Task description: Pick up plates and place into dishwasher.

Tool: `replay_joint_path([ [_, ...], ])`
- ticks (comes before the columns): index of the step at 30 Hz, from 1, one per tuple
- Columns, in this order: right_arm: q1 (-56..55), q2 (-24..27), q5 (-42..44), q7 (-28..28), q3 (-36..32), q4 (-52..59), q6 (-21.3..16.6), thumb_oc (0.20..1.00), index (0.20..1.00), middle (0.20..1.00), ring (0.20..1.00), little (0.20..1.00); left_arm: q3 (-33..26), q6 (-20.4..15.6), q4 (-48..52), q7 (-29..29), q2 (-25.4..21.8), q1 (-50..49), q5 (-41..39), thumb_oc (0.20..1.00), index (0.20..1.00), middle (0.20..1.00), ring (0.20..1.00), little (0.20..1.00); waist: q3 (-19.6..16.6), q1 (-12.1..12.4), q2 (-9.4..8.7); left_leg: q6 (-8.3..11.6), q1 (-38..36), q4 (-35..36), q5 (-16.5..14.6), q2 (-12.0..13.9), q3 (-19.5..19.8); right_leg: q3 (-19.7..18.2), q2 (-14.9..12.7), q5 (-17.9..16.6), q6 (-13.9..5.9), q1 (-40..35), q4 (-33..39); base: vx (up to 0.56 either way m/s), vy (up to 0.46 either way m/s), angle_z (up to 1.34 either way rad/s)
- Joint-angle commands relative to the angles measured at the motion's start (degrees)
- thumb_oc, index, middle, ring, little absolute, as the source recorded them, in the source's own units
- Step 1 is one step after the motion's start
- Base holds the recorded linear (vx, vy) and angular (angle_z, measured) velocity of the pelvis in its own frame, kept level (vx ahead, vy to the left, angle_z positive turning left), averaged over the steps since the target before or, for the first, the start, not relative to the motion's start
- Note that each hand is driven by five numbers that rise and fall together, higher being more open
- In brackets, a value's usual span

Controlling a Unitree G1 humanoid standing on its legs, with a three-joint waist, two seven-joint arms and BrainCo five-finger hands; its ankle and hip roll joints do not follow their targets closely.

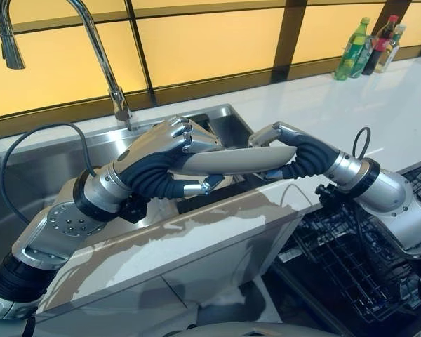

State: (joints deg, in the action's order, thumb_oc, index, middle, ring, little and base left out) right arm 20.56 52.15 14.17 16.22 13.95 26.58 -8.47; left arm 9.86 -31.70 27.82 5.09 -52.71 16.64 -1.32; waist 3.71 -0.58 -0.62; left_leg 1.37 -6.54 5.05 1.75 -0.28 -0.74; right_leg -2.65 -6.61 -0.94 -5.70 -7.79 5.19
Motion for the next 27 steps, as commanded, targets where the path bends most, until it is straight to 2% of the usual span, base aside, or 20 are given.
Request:
replay_joint_path([
  [1,1.29,-3.82,3.31,-6.67,-3.08,2.09,-4.08,0.2,0.2,0.2,0.2,0.2,1.26,1.12,-1.05,-2.99,2.28,5.08,0.38,0.2,0.2,0.2,0.2,0.2,-3.58,0.71,-0.04,-1.4,0.08,-1.55,-5.37,-0.67,2.35,2.05,0.41,1.8,-1.8,2.99,-4.13,0.0,0.0,0.0],
  [2,1.14,-4.23,3.11,-7.68,-3.47,1.83,-4.13,0.2,0.2,0.2,0.2,0.2,1.14,2.42,-1.3,-3.77,2.45,5.01,0.75,0.2,0.2,0.2,0.2,0.2,-3.56,0.69,-0.01,-1.38,0.1,-1.57,-5.37,-0.63,2.27,2.07,0.47,1.91,-1.75,2.99,-4.22,0.0,0.0,0.0],
  [3,0.77,-4.74,2.64,-8.59,-4.0,1.34,-4.72,0.2,0.2,0.2,0.2,0.2,0.78,3.61,-1.9,-4.78,2.66,4.86,1.51,0.253,0.253,0.253,0.253,0.253,-3.57,0.66,0.02,-1.37,0.08,-1.51,-5.35,-0.6,2.23,2.09,0.56,2.04,-1.68,2.94,-4.26,0.0,0.0,0.0],
  [4,0.33,-5.17,2.24,-9.04,-4.6,0.89,-5.31,0.2,0.2,0.2,0.2,0.2,0.24,4.47,-2.6,-5.87,2.77,4.48,2.48,1.0,1.0,1.0,1.0,1.0,-3.56,0.6,0.07,-1.35,0.07,-1.46,-5.3,-0.55,2.17,2.14,0.64,2.09,-1.63,2.95,-4.33,0.0,0.0,0.0],
  [10,-3.25,-5.8,-0.79,-10.44,-10.33,-2.1,-6.09,0.2,0.2,0.2,0.2,0.2,-6.59,10.89,-10.32,-18.18,2.41,0.93,6.59,1.0,1.0,1.0,1.0,1.0,-3.94,0.22,0.3,-1.15,0.02,-1.0,-4.99,-0.07,1.62,2.29,1.05,2.35,-1.23,2.62,-3.89,0.0,0.0,0.0],
  [15,-6.59,-6.19,-2.33,-10.17,-15.38,-3.32,-6.56,0.2,0.2,0.2,0.2,0.2,-13.54,12.4,-14.55,-22.52,3.45,-2.83,6.54,1.0,1.0,1.0,1.0,1.0,-4.13,-0.24,0.39,-0.87,0.16,-1.04,-4.73,0.35,1.22,2.35,1.22,2.47,-0.9,2.75,-4.1,-0.01,0.001,-0.04],
  [21,-9.9,-5.94,-3.4,-10.89,-20.62,-4.96,-6.65,0.2,0.2,0.2,0.2,0.2,-17.98,12.32,-17.43,-24.1,3.65,-5.03,8.8,1.0,1.0,1.0,1.0,1.0,-4.1,-1.47,0.63,-0.77,0.11,-1.45,-4.98,0.4,0.6,1.77,1.24,2.69,-0.7,3.2,-4.81,0.0,0.026,-0.06],
  [27,-15.72,-6.61,-5.06,-13.22,-26.0,-5.82,-6.11,0.2,0.2,0.2,0.2,0.2,-20.29,12.17,-18.16,-21.49,4.4,-7.48,8.53,1.0,1.0,1.0,1.0,1.0,-3.4,-3.48,0.92,-1.35,-0.27,-2.67,-6.07,-0.13,-0.84,-0.04,0.66,2.5,-1.33,4.17,-6.21,0.02,0.037,-0.08],
])
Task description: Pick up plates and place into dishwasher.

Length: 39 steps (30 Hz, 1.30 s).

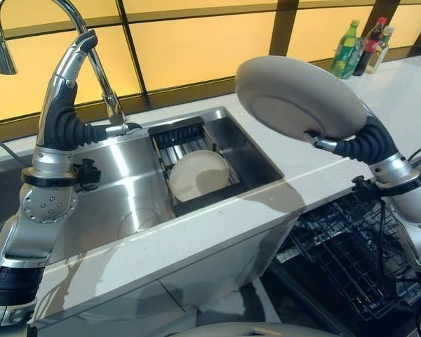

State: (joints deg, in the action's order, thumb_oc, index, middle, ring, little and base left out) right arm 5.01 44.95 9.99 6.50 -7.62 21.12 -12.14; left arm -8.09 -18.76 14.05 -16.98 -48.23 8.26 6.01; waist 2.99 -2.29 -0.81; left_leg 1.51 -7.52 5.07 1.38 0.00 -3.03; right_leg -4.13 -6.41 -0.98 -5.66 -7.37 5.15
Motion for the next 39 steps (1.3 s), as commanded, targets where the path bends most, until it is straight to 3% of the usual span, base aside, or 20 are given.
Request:
replay_joint_path([
  [1,-1.17,0.24,-1.18,-4.05,-5.24,-0.48,-2.18,0.2,0.2,0.2,0.2,0.2,-2.72,-0.8,-4.57,1.2,0.02,0.49,1.22,1.0,1.0,1.0,1.0,1.0,-2.48,-2.18,1.14,-1.63,0.61,-2.93,-5.93,-0.49,0.97,1.08,0.33,2.44,-1.54,4.01,-6.46,0.04,0.025,-0.08],
  [6,-5.97,-2.46,-2.86,-6.87,-8.97,-1.36,-1.09,0.2,0.2,0.2,0.2,0.2,-4.61,0.67,-6.6,2.56,-0.02,-0.82,2.08,1.0,1.0,1.0,1.0,1.0,-0.26,-5.52,1.79,-2.83,0.06,-4.49,-7.85,-1.46,-1.45,-1.6,-0.85,1.81,-3.13,6.08,-8.24,0.03,0.036,-0.26],
  [11,-9.66,-3.54,-2.06,-7.69,-11.95,-3.51,-0.78,0.2,0.2,0.2,0.2,0.2,-6.11,2.79,-12.45,0.61,-1.23,-2.0,3.18,1.0,1.0,1.0,1.0,1.0,2.87,-9.35,2.68,-3.49,0.55,-5.68,-8.82,-2.56,-5.15,-3.96,-2.31,-1.09,-5.26,10.77,-9.35,0.0,0.051,-0.46],
  [14,-11.27,-3.95,-1.96,-6.22,-13.34,-6.55,-1.64,0.2,0.2,0.2,0.2,0.2,-6.33,3.77,-18.74,-1.61,-1.37,-2.19,1.94,1.0,1.0,1.0,1.0,1.0,4.75,-11.45,3.16,-3.59,0.82,-5.8,-9.06,-2.9,-8.43,-3.23,-3.44,-3.54,-6.1,14.42,-10.5,-0.03,0.07,-0.68],
  [16,-11.67,-3.84,-1.79,-5.06,-13.63,-8.87,-1.85,0.2,0.2,0.2,0.2,0.2,-6.88,5.48,-20.9,-2.92,-1.01,-3.29,1.9,1.0,1.0,1.0,1.0,1.0,5.94,-11.62,3.41,-3.76,0.62,-6.45,-9.91,-2.67,-11.49,-0.22,-4.64,-3.93,-6.46,15.44,-10.98,-0.01,0.033,-0.99],
  [19,-11.32,-3.65,-2.13,-3.94,-13.18,-12.2,-0.7,0.2,0.2,0.2,0.2,0.2,-8.51,6.83,-22.19,-3.39,-0.86,-5.2,1.69,1.0,1.0,1.0,1.0,1.0,6.98,-10.96,3.44,-4.13,1.14,-7.22,-10.08,-1.82,-15.04,3.12,-4.85,-4.04,-6.2,17.28,-14.34,-0.05,-0.014,-1.08],
  [23,-12.4,-3.33,-2.16,-2.4,-11.81,-15.28,3.66,0.2,0.2,0.2,0.2,0.2,-9.33,8.35,-20.82,-2.34,-1.05,-4.56,1.42,1.0,1.0,1.0,1.0,1.0,7.3,-9.57,3.13,-4.61,5.32,-11.66,-9.5,-0.68,-14.18,3.73,-2.26,2.82,-4.22,17.28,-20.92,-0.04,-0.096,-0.6],
  [27,-14.14,-2.53,-1.32,-0.12,-9.71,-17.45,4.98,0.2,0.2,0.2,0.2,0.2,-7.72,8.07,-21.72,-2.8,-2.94,-3.02,0.76,1.0,1.0,1.0,1.0,1.0,7.66,-8.35,1.69,-2.93,7.74,-13.21,-8.28,-0.18,-12.15,4.44,-1.84,1.02,-3.33,15.23,-15.89,0.0,-0.21,-0.04],
  [33,-8.66,2.35,2.42,11.11,-5.06,-25.97,3.61,0.2,0.2,0.2,0.2,0.2,-3.94,8.91,-23.28,-4.22,-2.92,0.93,0.39,1.0,1.0,1.0,1.0,1.0,9.32,-7.12,2.27,-1.8,7.67,-11.4,-7.05,-0.42,-10.32,5.71,-0.94,1.24,-1.62,14.49,-13.65,0.01,-0.076,0.11],
  [39,-4.41,4.53,9.06,21.87,0.75,-31.09,2.18,0.2,0.2,0.2,0.2,0.2,-1.03,9.99,-22.67,-3.78,-3.1,3.13,1.0,1.0,1.0,1.0,1.0,1.0,9.29,-4.57,1.53,-0.94,8.43,-10.47,-6.16,-0.3,-8.6,7.58,-0.39,1.69,-0.71,13.23,-12.08,0.02,-0.112,0.09],
])
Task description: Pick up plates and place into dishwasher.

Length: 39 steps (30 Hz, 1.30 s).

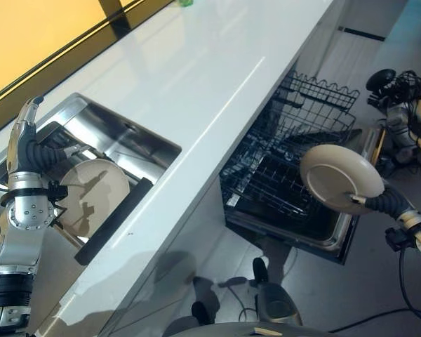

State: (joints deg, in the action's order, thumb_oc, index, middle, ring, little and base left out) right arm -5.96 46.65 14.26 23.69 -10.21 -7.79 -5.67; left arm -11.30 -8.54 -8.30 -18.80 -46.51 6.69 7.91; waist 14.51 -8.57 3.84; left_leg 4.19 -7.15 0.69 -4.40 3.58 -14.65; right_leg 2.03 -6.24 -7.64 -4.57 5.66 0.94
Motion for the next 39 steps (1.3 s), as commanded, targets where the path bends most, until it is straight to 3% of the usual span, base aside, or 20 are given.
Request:
replay_joint_path([
  [1,7.44,3.17,5.3,5.53,4.54,-3.23,-4.44,0.2,0.2,0.2,0.2,0.2,2.75,0.01,-0.56,-1.87,-5.29,5.62,-1.08,1.0,1.0,1.0,1.0,1.0,-2.02,2.07,-3.21,-3.46,8.36,-6.07,-0.17,-3.74,3.23,1.72,-0.45,8.35,-1.66,0.2,-7.75,-0.04,-0.145,0.21],
  [13,13.4,3.93,5.03,6.97,15.85,-13.69,-1.56,0.2,0.2,0.2,0.2,0.2,6.6,0.8,-2.3,-1.63,-10.55,11.9,-3.35,1.0,1.0,1.0,1.0,1.0,0.66,5.37,-3.5,-2.07,11.6,-6.36,1.95,-2.34,5.32,4.15,0.53,8.31,-0.5,-0.19,-6.38,-0.05,-0.116,0.15],
  [21,18.72,2.96,-6.66,9.41,27.51,-19.12,3.08,0.2,0.2,0.2,0.2,0.2,11.06,1.66,-3.24,-3.5,-12.6,19.02,-3.81,1.0,1.0,1.0,1.0,1.0,4.0,5.56,-2.51,-1.78,15.1,-7.56,2.91,-2.11,6.19,3.5,0.59,8.24,0.23,2.53,-7.25,-0.12,-0.041,0.06],
  [24,20.3,2.08,-9.35,9.64,31.68,-23.41,3.23,0.2,0.2,0.2,0.2,0.2,13.55,2.53,-3.67,-3.21,-13.27,23.04,-4.12,1.0,1.0,1.0,1.0,1.0,4.99,5.63,-2.28,-1.86,15.92,-8.17,3.1,-2.08,6.51,2.85,0.7,8.13,0.44,3.0,-7.49,-0.08,-0.045,0.01],
  [37,19.11,-2.41,-9.48,4.59,33.95,-27.42,3.79,0.2,0.2,0.2,0.2,0.2,17.15,3.1,-5.41,-1.19,-14.99,30.32,-5.13,1.0,1.0,1.0,1.0,1.0,6.28,5.88,-2.36,-2.15,16.37,-8.21,3.28,-1.98,7.04,2.1,1.38,8.09,0.63,2.96,-7.47,-0.04,-0.04,0.01],
  [38,18.71,-2.63,-9.65,4.14,33.68,-27.25,3.62,0.31,0.31,0.31,0.31,0.31,16.96,2.93,-5.63,-1.0,-14.98,30.33,-5.0,1.0,1.0,1.0,1.0,1.0,6.19,5.86,-2.45,-2.13,16.33,-8.19,3.3,-1.92,7.01,2.08,1.45,8.1,0.64,2.94,-7.49,-0.01,-0.04,0.0],
  [39,18.22,-2.66,-9.74,3.45,33.33,-26.72,3.51,0.893,0.893,0.893,0.893,0.893,16.92,2.96,-5.64,-0.92,-15.06,30.33,-4.96,1.0,1.0,1.0,1.0,1.0,6.08,5.76,-2.57,-2.13,16.21,-8.17,3.26,-1.85,6.98,2.04,1.56,8.11,0.64,2.89,-7.51,0.0,-0.044,0.0],
])
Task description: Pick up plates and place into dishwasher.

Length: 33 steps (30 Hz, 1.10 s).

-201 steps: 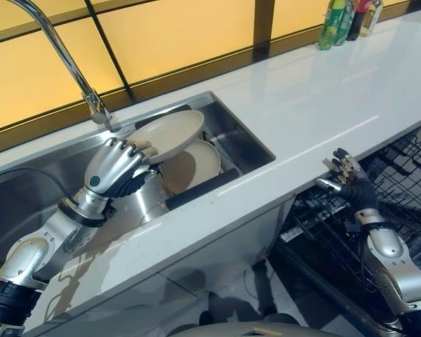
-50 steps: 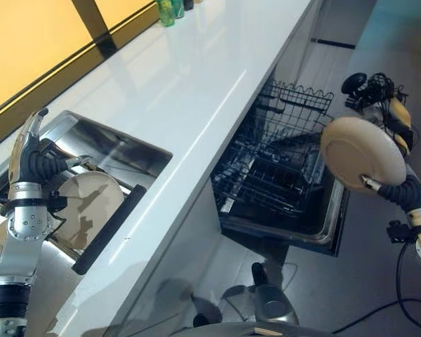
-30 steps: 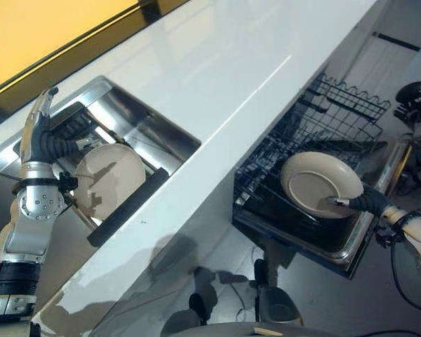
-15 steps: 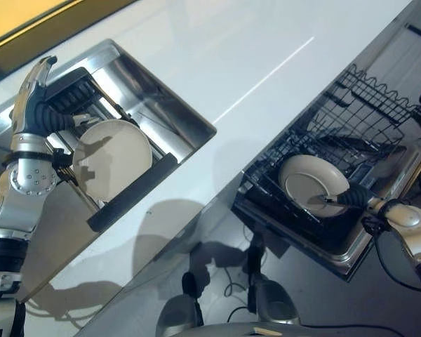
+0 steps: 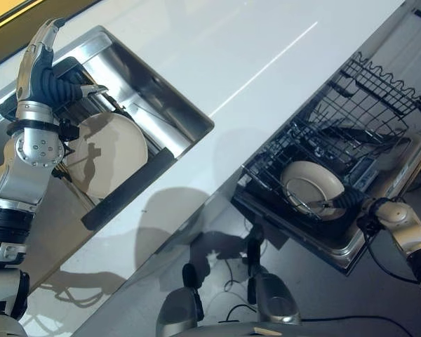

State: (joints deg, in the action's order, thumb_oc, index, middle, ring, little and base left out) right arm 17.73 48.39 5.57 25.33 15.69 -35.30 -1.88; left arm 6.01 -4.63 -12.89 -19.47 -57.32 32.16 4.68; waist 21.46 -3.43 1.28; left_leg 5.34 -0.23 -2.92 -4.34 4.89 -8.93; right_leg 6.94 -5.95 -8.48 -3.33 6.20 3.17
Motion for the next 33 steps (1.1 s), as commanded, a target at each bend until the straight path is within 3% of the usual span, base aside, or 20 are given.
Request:
replay_joint_path([
  [1,-6.02,-4.5,-1.08,1.09,7.11,1.16,-0.54,1.0,1.0,1.0,1.0,1.0,-0.41,-0.96,-1.09,-0.2,-4.38,4.82,-1.74,1.0,1.0,1.0,1.0,1.0,-0.99,0.57,-0.1,-3.26,9.11,-4.45,3.17,-3.08,1.2,-2.84,1.34,8.93,-0.62,2.21,-9.65,0.01,-0.043,0.0],
  [13,-11.38,-4.61,-1.44,-6.66,0.95,6.62,-1.02,1.0,1.0,1.0,1.0,1.0,-3.77,0.15,-1.18,5.53,-5.06,-0.55,-0.82,1.0,1.0,1.0,1.0,1.0,-3.88,0.09,-0.89,-2.59,4.98,-1.54,3.62,-1.86,1.59,-2.73,3.01,9.51,-0.13,-2.06,-7.53,0.04,-0.049,0.06],
  [17,-13.98,-3.43,-3.1,-10.38,-4.43,13.53,0.1,1.0,1.0,1.0,1.0,1.0,-6.79,0.62,-1.03,5.48,-5.04,-5.2,-1.06,1.0,1.0,1.0,1.0,1.0,-5.39,-0.59,-1.41,-2.24,3.85,-1.2,3.86,-1.05,2.05,-2.9,4.03,9.97,0.38,-3.07,-7.43,0.05,-0.062,0.02],
  [21,-16.13,-1.52,-5.27,-12.89,-11.06,19.54,0.59,1.0,1.0,1.0,1.0,1.0,-11.37,-0.81,-0.73,4.4,-2.86,-13.28,-1.23,1.0,1.0,1.0,1.0,1.0,-6.16,-0.82,-2.44,-1.75,5.48,-8.87,1.56,-0.91,2.99,-3.47,4.03,9.51,1.3,-4.12,-7.15,0.05,-0.019,-0.02],
  [23,-17.25,-1.77,-7.38,-12.95,-13.57,22.27,0.38,1.0,1.0,1.0,1.0,1.0,-14.09,-1.39,0.42,3.94,-0.29,-18.56,-0.4,1.0,1.0,1.0,1.0,1.0,-6.25,-0.19,-2.85,-2.04,6.76,-12.26,0.7,-1.35,5.42,-4.7,4.11,9.26,1.57,-5.26,-7.39,0.12,0.058,-0.18],
  [26,-16.98,-1.95,-8.58,-13.79,-14.83,27.28,1.81,1.0,1.0,1.0,1.0,1.0,-17.88,-1.37,2.79,3.06,3.66,-26.53,1.05,1.0,1.0,1.0,1.0,1.0,-7.89,2.36,-2.28,-2.99,5.75,-6.3,2.91,-3.73,13.54,-8.37,5.52,10.28,1.64,-6.28,-7.59,0.14,0.211,-0.39],
  [28,-16.18,-2.18,-8.29,-15.78,-16.12,28.74,2.34,1.0,1.0,1.0,1.0,1.0,-19.27,-1.41,3.62,3.35,5.46,-29.19,1.46,1.0,1.0,1.0,1.0,1.0,-8.59,3.51,-2.04,-2.94,5.45,-4.07,4.17,-4.6,16.94,-9.82,5.81,10.9,1.67,-6.97,-7.42,0.09,0.211,-0.94],
  [33,-18.55,-4.86,-7.96,-19.45,-22.83,34.09,-0.63,1.0,1.0,1.0,1.0,1.0,-21.12,-1.69,3.12,5.09,8.16,-31.23,2.15,1.0,1.0,1.0,1.0,1.0,-10.51,1.58,-0.58,-3.14,1.92,0.02,4.34,-4.09,15.09,-9.17,4.95,12.17,1.15,-6.21,-8.55,0.0,0.248,-0.57],
])
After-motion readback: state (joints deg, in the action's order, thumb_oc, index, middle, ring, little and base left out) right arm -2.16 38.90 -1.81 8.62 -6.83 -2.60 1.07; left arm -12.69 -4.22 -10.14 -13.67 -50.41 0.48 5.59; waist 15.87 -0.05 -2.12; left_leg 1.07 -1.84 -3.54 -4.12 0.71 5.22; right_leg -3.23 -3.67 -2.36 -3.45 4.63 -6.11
